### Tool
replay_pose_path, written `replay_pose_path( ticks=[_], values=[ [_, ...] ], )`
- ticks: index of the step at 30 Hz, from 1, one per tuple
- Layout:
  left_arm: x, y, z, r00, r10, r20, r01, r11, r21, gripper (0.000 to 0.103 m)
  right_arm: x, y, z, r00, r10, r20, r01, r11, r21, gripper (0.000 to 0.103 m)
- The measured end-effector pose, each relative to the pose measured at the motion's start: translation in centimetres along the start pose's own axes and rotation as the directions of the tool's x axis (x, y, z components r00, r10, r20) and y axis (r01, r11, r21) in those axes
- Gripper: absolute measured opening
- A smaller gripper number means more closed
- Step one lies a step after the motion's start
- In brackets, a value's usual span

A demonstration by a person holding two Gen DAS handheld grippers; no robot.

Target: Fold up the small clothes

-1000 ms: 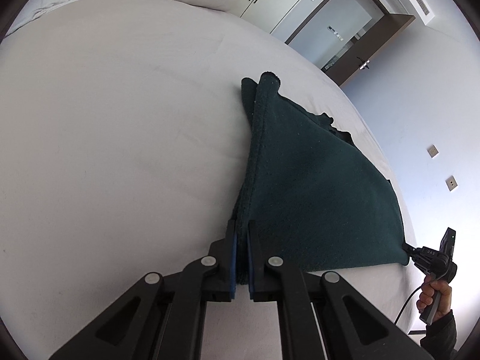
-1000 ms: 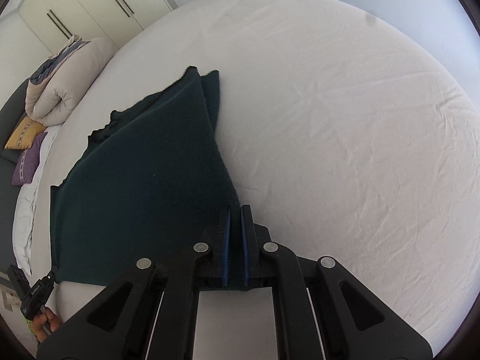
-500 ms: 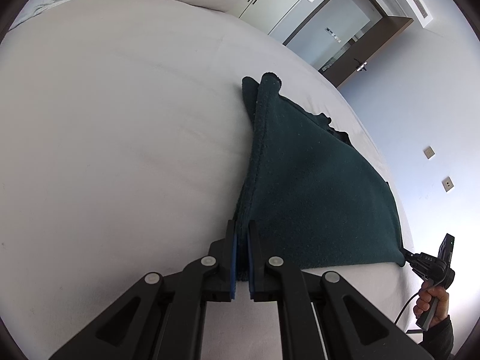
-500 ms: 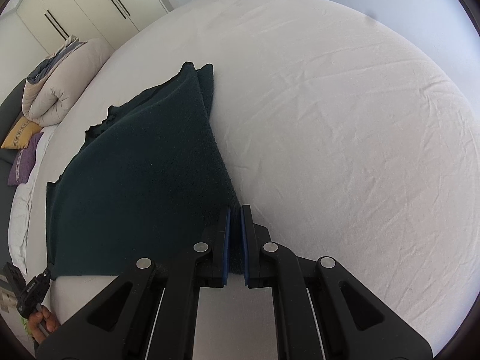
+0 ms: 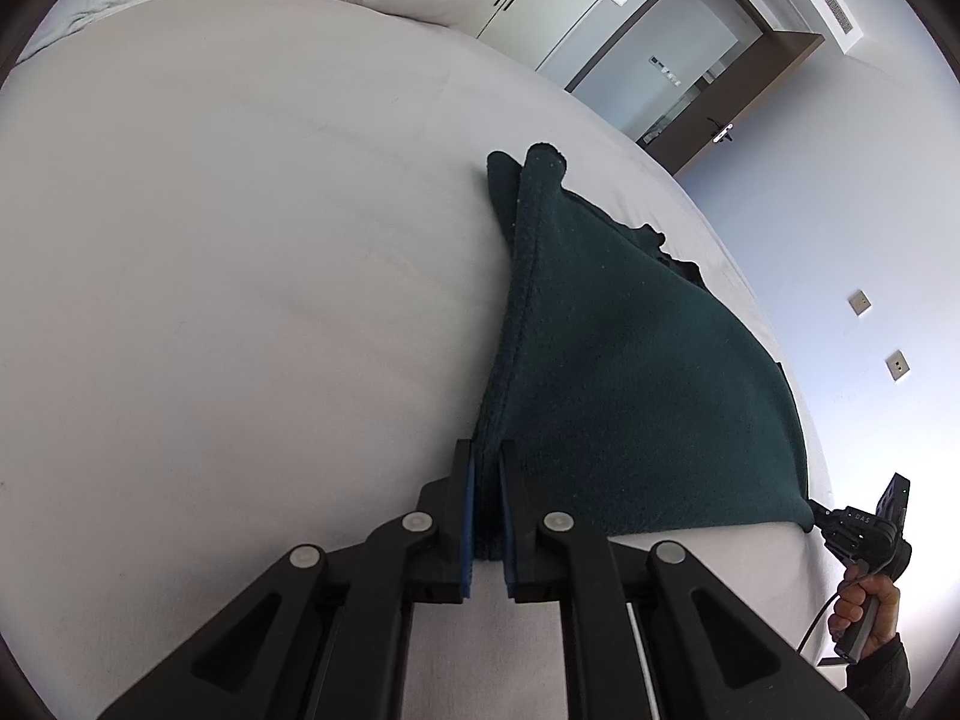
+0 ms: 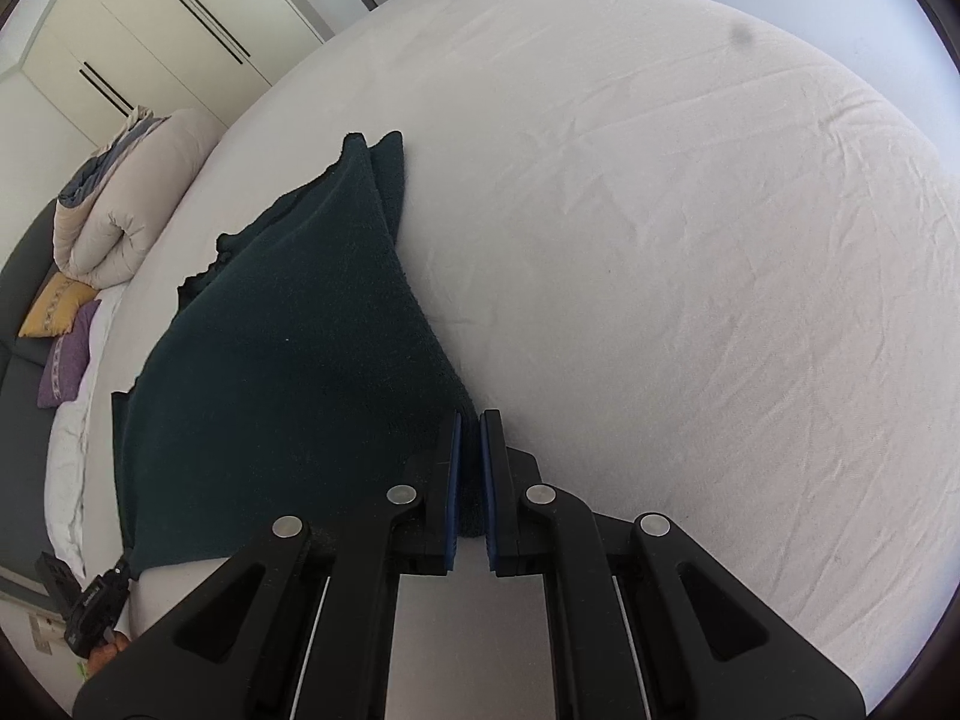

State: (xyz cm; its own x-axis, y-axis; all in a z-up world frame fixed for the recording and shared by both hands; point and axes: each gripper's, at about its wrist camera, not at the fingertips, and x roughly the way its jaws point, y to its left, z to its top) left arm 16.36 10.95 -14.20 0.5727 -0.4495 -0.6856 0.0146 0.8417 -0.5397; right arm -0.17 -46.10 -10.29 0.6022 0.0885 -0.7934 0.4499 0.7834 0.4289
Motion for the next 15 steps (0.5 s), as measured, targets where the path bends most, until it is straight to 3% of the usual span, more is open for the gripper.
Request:
replay_pose_path(
  ticks=[2,4,5,8,11,15],
  values=[
    [0.0,0.5,0.2,1.000,-0.014,-0.003,0.014,1.000,-0.016,0.012,-0.8,-0.7,-0.3,0.999,0.047,0.009,-0.047,0.997,0.062,0.009],
    [-0.1,0.5,0.1,1.000,-0.009,0.000,0.009,1.000,-0.007,0.013,-2.0,-0.9,-0.5,0.997,0.052,0.048,-0.056,0.994,0.091,0.025],
    [-0.1,0.4,0.1,1.000,-0.003,0.002,0.003,1.000,-0.001,0.013,-2.7,-0.7,-0.6,0.996,0.043,0.076,-0.049,0.995,0.082,0.027],
    [0.0,0.5,0.3,1.000,0.007,0.006,-0.008,1.000,0.011,0.015,-4.0,0.3,-0.3,0.991,0.007,0.130,-0.012,0.999,0.039,0.028],
    [0.0,0.6,0.4,1.000,0.001,0.006,-0.001,1.000,0.006,0.015,-3.8,1.1,0.1,0.992,-0.001,0.127,-0.001,1.000,0.012,0.028],
    [0.3,0.2,0.4,1.000,0.004,0.008,-0.004,1.000,0.015,0.015,-1.5,2.0,-0.6,0.998,-0.033,0.055,0.035,0.999,-0.033,0.028]
  ],
)
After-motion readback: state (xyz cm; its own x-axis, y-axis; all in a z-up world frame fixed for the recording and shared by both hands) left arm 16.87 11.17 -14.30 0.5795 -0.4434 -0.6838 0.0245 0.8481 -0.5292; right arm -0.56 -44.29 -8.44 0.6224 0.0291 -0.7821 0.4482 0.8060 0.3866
